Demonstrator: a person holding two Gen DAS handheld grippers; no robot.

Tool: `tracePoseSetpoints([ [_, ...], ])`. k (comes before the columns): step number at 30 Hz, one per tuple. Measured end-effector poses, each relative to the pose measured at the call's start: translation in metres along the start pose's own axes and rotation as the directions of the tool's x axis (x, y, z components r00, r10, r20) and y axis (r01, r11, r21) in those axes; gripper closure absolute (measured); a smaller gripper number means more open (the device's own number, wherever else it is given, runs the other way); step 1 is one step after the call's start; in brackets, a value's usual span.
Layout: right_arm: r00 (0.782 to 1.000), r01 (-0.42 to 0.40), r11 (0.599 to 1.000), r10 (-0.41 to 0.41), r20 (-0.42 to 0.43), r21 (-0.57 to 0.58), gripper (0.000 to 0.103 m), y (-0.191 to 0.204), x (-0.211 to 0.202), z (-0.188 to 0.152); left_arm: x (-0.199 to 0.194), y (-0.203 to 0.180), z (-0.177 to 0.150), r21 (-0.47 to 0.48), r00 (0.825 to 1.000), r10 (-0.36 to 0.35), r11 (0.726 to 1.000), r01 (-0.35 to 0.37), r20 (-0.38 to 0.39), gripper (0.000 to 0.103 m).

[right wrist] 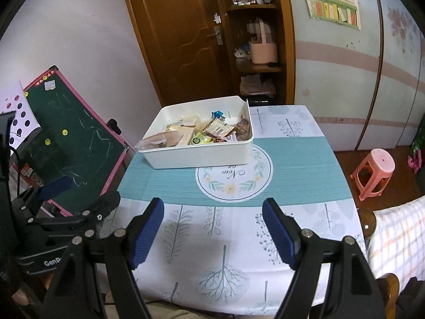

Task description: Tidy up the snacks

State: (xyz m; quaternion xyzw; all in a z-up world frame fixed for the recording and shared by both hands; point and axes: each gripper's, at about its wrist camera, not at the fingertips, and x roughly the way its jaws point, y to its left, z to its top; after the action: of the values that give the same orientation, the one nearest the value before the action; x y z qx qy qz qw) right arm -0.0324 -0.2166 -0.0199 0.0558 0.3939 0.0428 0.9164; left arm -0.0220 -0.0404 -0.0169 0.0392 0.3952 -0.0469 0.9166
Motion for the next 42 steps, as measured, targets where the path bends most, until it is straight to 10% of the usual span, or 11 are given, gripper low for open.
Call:
tracePoseSetpoints([
  [42,0.999,-0.013,1.000,0.013,-0.050,-0.003,0.026,0.000,0.018,-0.006,0.025,0.008,0.000,-0.049,0.994,-0.047,0.998,0.043,-0.095,0.000],
])
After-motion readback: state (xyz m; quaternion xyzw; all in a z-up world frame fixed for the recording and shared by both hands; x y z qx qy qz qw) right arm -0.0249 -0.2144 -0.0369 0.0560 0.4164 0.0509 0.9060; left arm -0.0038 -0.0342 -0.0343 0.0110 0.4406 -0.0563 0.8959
